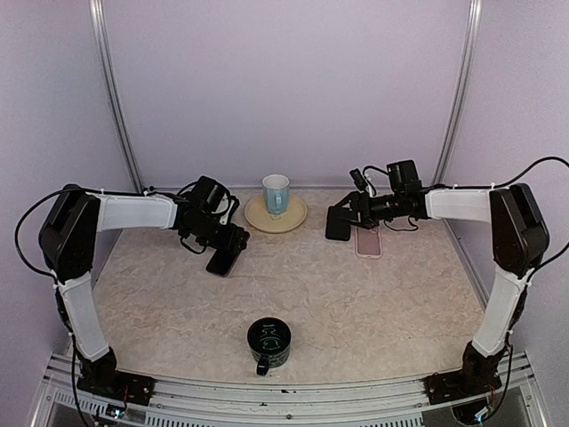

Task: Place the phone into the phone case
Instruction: Pass from the left arm to the right

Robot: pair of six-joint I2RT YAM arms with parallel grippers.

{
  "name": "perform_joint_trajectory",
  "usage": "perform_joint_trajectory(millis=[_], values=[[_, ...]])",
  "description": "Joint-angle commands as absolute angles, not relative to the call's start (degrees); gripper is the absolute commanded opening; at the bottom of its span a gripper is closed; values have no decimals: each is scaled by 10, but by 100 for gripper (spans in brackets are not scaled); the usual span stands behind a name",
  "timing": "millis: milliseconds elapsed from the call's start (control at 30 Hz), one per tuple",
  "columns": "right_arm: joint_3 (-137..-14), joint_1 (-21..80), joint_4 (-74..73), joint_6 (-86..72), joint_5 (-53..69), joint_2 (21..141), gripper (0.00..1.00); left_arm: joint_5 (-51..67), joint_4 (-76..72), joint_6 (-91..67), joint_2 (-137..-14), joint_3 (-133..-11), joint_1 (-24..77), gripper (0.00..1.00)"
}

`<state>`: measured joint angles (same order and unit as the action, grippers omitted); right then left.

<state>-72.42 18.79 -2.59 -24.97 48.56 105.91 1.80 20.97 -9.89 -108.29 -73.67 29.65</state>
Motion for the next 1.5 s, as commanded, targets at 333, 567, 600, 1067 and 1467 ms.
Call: perform_joint_trajectory(millis=[333, 567, 600, 1067, 1467], values=[[-814, 258, -74, -246, 528, 1142, 84, 48, 114, -39, -1087, -800, 405, 3], [-837, 268, -90, -247, 531, 1160, 83, 56, 79, -20, -1091, -799, 437, 1], [-839, 270, -93, -246, 531, 1161, 83, 54, 76, -16, -1092, -800, 441, 1], [-876, 289, -140, -229, 526, 1191, 77, 14, 71, 25, -1106, -820, 480, 0], [-887, 302, -152, -233, 543, 1218, 62, -70, 68, 60, -1110, -821, 511, 0]])
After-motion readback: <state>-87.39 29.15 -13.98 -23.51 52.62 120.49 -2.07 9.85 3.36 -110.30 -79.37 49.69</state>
